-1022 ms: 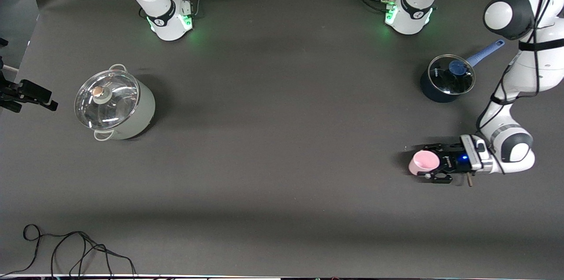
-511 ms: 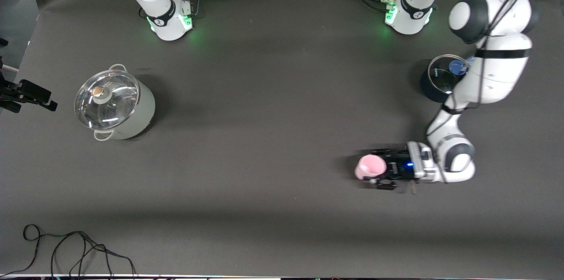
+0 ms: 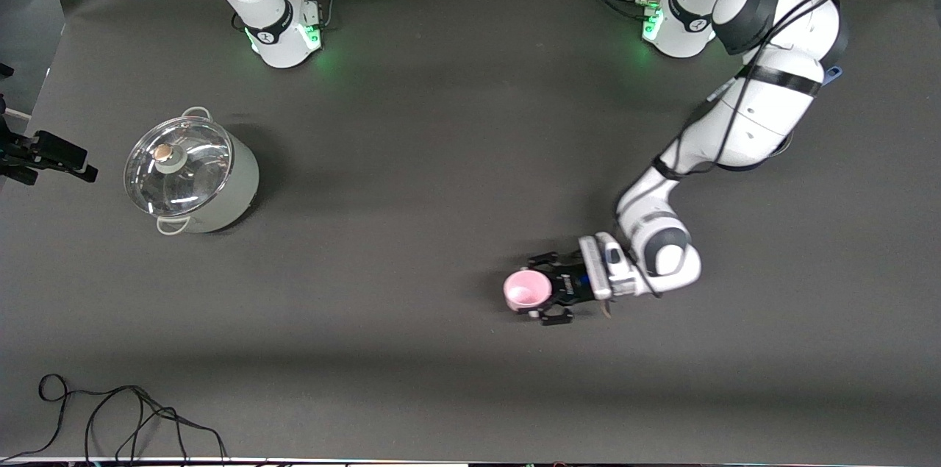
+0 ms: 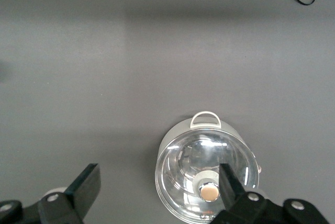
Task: Transfer pink cup from left to right arm
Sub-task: 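Carry the pink cup with the left gripper toward the table middle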
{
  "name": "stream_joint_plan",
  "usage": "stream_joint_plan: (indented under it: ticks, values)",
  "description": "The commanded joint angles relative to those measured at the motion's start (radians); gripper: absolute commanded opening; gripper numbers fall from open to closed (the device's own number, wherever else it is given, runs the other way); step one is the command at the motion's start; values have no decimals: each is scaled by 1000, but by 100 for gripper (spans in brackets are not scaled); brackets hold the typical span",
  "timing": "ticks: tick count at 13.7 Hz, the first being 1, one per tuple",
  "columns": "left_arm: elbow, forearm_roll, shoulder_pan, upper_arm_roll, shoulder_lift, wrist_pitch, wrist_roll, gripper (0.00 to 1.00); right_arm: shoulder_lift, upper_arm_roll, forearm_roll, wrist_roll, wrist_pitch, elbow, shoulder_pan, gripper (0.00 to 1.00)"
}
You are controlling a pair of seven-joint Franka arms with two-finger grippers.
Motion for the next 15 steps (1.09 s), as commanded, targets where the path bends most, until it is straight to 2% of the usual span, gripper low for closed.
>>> stream_joint_plan:
  ticks: [1, 3, 5, 7, 9, 11, 15]
  values:
    - [23, -59, 1, -131, -6, 184, 47, 0, 9, -4, -3, -3, -23, 28, 3, 100]
    - [52, -86, -16, -240, -6, 348, 42, 0, 8, -5, 0, 70, -24, 28, 3, 100]
    - [110, -87, -68, -305, -10, 488, -23, 0, -1, -1, 1, 266, -27, 30, 11, 100]
    - [212, -86, -172, -314, -17, 626, -112, 0, -6, -5, 67, 532, -113, 62, 11, 100]
    - [337, -86, -292, -308, -17, 756, -200, 0, -5, 10, 102, 662, -130, 102, 14, 100]
    - [415, -78, -383, -302, -17, 858, -275, 0, 3, 18, 109, 807, -130, 134, 83, 100]
    - [527, -75, -516, -301, -17, 945, -349, 0, 60, 18, 132, 1082, -129, 224, 236, 100]
